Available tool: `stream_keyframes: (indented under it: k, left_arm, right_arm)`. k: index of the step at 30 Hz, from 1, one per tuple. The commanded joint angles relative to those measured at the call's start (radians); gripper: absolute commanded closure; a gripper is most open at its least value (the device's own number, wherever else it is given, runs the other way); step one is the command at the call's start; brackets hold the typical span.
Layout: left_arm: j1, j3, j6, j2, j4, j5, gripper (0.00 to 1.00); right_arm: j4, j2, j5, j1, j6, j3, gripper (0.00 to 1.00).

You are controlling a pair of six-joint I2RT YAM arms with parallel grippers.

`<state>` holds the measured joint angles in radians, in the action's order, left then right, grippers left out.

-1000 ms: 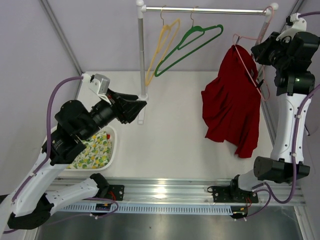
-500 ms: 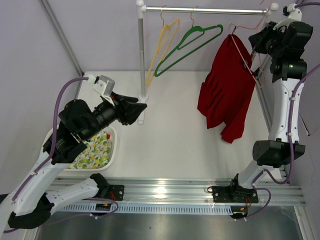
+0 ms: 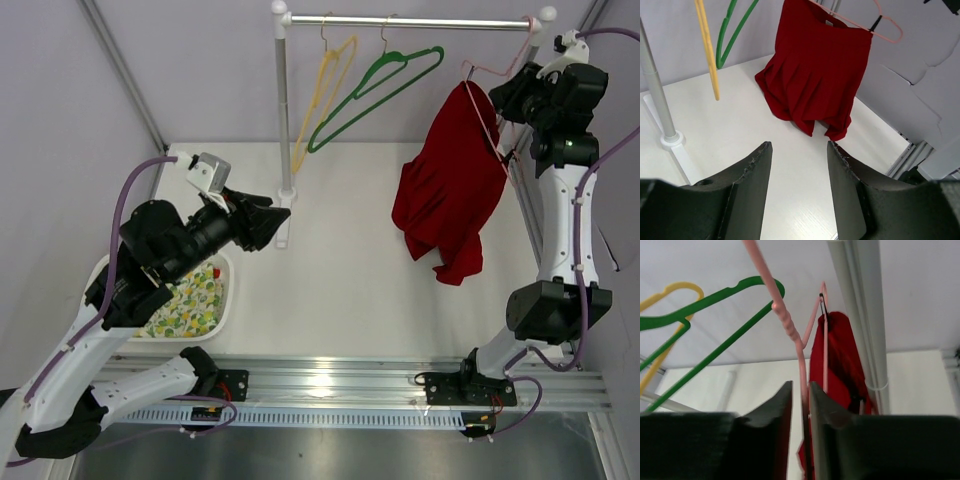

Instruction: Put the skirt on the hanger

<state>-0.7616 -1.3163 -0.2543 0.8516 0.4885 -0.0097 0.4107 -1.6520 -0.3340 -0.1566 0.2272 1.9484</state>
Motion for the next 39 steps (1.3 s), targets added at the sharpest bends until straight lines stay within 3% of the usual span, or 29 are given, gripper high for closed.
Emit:
stream_keyframes:
  k: [1,2,3,8,9,13,17,19,21,22,25,29,34,39]
  left_arm:
    - [0.001,-0.014,0.026,-0.008,0.015,-0.035,0.47]
    - [0.001,-0.017,0.029,-0.005,0.016,-0.035,0.47]
    - [0.001,-0.017,0.029,-0.003,0.018,-0.036,0.47]
    - [0.001,-0.018,0.033,0.003,0.021,-0.052,0.47]
    - [0.001,-0.015,0.033,0.004,0.019,-0.055,0.47]
    - [0.001,-0.014,0.027,0.012,0.019,-0.061,0.47]
    - [0.001,0.000,0.024,0.014,0.021,-0.091,0.46]
    - [0.001,0.003,0.018,0.014,0.035,-0.108,0.46]
    - [0.001,0.012,0.010,0.012,0.041,-0.128,0.46]
    - [0.001,0.017,0.003,0.004,0.047,-0.133,0.46]
    - [0.001,0.037,-0.013,-0.011,0.062,-0.163,0.46]
    - [0.001,0.065,-0.033,-0.045,0.104,-0.200,0.46]
    - [0.001,0.135,-0.074,-0.063,0.131,-0.236,0.47]
    - [0.001,0.187,-0.129,-0.083,0.117,-0.253,0.47]
  right_arm:
    - [-0.044,0.080,0.042,-0.003,0.011,-0.029,0.65]
    - [-0.036,0.084,0.055,-0.003,0.011,-0.028,0.58]
    - [-0.021,0.096,0.068,-0.003,0.014,-0.025,0.43]
    - [0.037,0.173,0.173,-0.006,0.026,-0.026,0.15]
    - [0.052,0.210,0.184,-0.006,0.030,-0.032,0.01]
    - [0.109,0.317,0.190,-0.009,0.081,-0.068,0.01]
    - [0.135,0.464,0.118,0.000,0.159,-0.236,0.01]
    - [0.138,0.527,0.082,0.073,0.190,-0.310,0.01]
    - [0.149,0.555,0.172,0.191,0.181,-0.411,0.01]
    - [0.151,0.567,0.235,0.348,0.172,-0.443,0.01]
    - [0.139,0.620,0.427,0.609,0.173,-0.589,0.01]
    - [0.070,0.667,0.486,0.753,0.225,-0.788,0.01]
    - [0.037,0.762,0.470,0.758,0.248,-0.951,0.01]
    - [0.125,0.749,0.506,0.735,0.216,-0.924,0.01]
